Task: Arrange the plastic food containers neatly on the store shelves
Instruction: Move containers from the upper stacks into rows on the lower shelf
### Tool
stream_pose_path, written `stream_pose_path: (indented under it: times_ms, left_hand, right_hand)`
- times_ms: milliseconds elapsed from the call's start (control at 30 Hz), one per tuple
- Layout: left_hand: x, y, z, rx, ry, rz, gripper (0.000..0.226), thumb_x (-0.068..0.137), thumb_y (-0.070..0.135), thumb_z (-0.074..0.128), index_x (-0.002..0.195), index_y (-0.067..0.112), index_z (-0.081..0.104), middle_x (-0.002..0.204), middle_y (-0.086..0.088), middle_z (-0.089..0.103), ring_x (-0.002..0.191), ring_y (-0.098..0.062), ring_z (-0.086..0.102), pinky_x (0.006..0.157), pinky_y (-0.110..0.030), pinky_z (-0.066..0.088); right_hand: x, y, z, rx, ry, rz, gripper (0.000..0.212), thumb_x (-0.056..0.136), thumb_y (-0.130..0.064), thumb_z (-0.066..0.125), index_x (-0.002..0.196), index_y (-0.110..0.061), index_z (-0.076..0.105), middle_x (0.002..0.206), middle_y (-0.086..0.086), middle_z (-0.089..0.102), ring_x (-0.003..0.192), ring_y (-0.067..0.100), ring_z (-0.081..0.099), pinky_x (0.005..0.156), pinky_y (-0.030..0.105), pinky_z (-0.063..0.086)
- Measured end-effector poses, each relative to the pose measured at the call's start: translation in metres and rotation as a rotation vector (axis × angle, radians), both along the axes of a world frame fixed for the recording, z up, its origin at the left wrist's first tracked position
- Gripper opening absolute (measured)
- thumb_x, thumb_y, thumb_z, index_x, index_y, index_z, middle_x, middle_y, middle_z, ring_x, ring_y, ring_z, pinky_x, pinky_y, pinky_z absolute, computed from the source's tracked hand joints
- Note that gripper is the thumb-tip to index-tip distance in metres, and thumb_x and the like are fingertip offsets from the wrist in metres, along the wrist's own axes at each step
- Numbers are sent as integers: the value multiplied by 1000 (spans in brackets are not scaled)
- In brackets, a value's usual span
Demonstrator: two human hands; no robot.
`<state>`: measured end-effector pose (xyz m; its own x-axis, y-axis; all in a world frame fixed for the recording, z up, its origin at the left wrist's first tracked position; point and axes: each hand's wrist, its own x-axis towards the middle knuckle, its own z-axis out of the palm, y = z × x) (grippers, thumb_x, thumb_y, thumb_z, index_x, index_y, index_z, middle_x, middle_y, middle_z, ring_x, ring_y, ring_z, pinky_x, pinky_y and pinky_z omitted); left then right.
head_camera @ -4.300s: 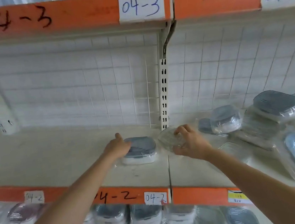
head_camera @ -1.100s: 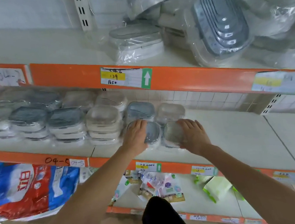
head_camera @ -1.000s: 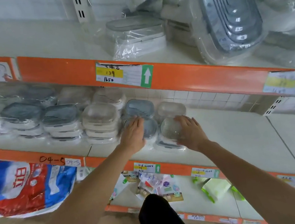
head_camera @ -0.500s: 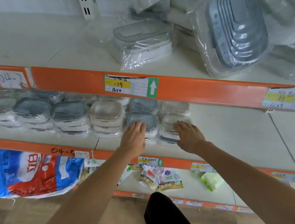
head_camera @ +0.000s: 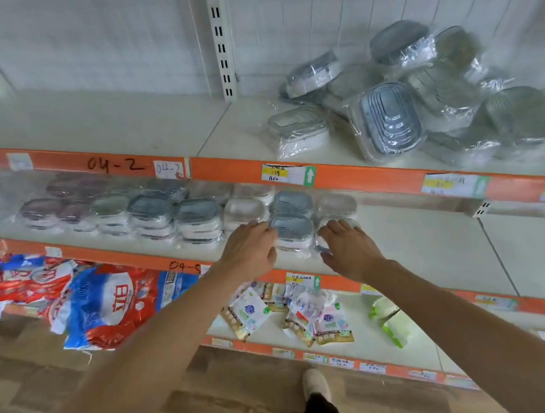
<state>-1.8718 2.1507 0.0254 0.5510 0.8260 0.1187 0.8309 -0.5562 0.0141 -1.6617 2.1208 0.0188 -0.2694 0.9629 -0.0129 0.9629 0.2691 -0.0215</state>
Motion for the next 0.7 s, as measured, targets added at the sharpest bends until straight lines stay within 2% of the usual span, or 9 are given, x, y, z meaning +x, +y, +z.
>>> stream_pose_path:
  times_ms: [167,400,500,600,700]
  left_hand:
    - [-3,-9,61,61,-196,-3,18,90,17,50,100,10,62,105,-3,63,100,-20,56,79,-32,47]
    - [24,14,97,108,-336,-21,26,89,19,55,110,9,65,109,-4,64,98,-20,59,80,-34,50]
    - [34,36,103,109,-338,-24,26,89,20,56,111,10,64,108,-3,62,102,-20,56,81,-31,46]
    - [40,68,115,79,-287,15,32,90,23,56,119,10,59,119,-5,55,114,-22,49,90,-34,42]
    - [49,100,123,31,-246,50,40,93,29,53,127,8,51,128,-7,50,120,-22,46,93,-34,41]
  right_hand:
    - [-4,-25,60,136,26,-19,44,94,-31,46,135,-14,42,133,5,44,127,23,37,99,36,35]
    - [18,-14,114,302,39,-59,44,93,-32,49,134,-14,45,130,4,46,124,22,39,98,35,34]
    - [33,12,131,354,77,-113,44,91,-30,52,131,-10,48,127,6,46,121,24,39,97,35,33]
    - [46,38,145,449,184,-204,44,89,-26,56,130,-9,50,130,11,44,119,29,37,95,37,32]
    - [62,63,150,463,234,-289,59,88,-34,59,138,-7,41,140,17,36,126,34,32,103,39,28]
